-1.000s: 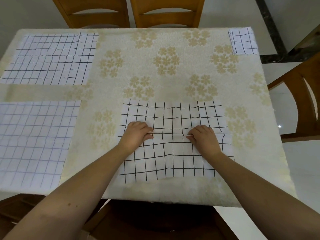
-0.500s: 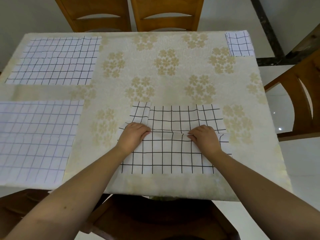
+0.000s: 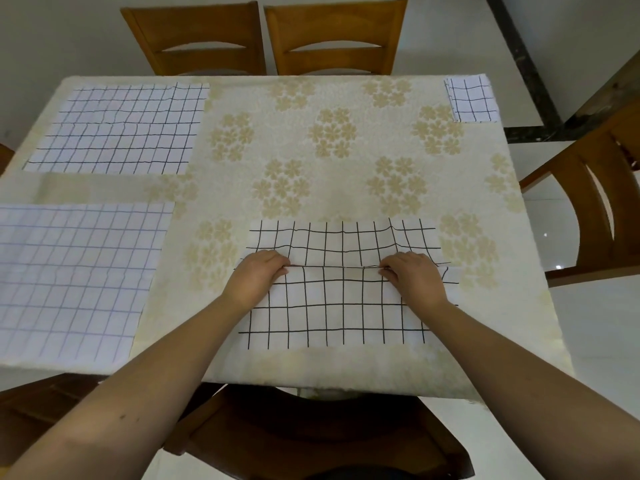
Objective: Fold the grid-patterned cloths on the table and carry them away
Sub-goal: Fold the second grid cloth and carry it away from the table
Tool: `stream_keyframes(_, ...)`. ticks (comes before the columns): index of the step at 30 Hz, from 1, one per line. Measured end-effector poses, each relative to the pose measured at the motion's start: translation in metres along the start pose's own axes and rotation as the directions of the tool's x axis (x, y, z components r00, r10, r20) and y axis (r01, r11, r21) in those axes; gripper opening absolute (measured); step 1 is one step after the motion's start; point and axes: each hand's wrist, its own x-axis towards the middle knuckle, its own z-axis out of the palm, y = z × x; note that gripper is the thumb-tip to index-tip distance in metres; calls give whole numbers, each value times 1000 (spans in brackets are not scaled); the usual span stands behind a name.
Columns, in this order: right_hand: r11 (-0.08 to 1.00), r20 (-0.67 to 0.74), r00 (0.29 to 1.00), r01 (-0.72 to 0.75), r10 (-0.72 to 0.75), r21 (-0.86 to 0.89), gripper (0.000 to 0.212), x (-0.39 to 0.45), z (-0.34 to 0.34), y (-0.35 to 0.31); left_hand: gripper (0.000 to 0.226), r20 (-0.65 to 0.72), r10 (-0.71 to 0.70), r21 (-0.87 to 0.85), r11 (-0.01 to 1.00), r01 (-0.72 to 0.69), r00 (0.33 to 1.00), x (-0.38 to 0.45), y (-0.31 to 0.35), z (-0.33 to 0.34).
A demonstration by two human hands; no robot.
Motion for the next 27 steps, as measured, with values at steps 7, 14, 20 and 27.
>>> stream_keyframes(7, 999, 33, 999, 5, -4, -48, 8, -8, -11, 16, 34, -13, -17, 6, 1000, 17, 1000, -4, -3, -17)
stream_keyframes(14, 996, 38, 999, -35, 38, -87, 15, -13, -31, 12, 14, -9, -55, 48, 997, 55, 998, -8, -5, -34)
stream_keyframes(20, 991, 30, 997, -71, 75, -112, 14, -18, -44, 12, 14, 11, -108, 7, 994, 107, 994, -14, -14, -43)
stream_keyframes(27, 991, 8, 998, -54, 56, -123, 14, -28, -47, 16, 12, -16, -321, -134, 939, 316, 947, -23, -13, -56)
